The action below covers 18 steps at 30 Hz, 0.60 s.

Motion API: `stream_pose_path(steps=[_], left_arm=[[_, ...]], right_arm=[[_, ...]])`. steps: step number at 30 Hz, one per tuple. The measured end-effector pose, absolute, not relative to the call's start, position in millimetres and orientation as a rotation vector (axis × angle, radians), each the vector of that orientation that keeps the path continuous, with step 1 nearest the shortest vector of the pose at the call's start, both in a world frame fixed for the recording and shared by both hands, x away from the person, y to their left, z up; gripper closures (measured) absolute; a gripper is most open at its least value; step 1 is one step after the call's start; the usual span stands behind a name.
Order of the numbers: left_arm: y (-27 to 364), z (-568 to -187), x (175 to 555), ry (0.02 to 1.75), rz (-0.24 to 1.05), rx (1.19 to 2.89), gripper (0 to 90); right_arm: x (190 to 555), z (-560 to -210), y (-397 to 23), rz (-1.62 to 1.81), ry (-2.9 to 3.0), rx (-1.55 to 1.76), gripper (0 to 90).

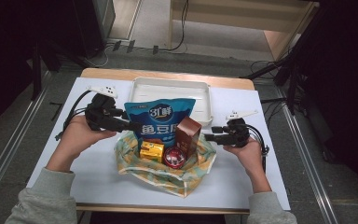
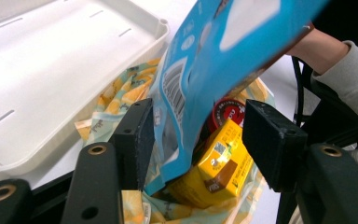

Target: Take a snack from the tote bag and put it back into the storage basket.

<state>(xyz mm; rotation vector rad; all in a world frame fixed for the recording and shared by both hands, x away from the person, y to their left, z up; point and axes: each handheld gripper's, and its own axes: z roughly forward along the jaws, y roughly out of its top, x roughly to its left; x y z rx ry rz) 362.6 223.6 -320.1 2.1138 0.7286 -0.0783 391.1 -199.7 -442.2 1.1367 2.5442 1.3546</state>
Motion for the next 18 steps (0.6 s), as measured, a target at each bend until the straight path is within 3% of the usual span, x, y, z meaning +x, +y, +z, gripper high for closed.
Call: stream_pose_path(steps=[7, 18], left_arm=[[214.0, -318.9, 367.5, 0.714, -0.067, 2.12, 46.4], [198.0, -326.1, 376.1, 0.682, -0.047, 2.138, 56.6]], right_arm=[[391.7, -442.8, -200.7, 1.357, 2.541, 1.15, 46.3], [389.9, -444.4, -201.4, 1.369, 2.548, 1.151, 46.3]])
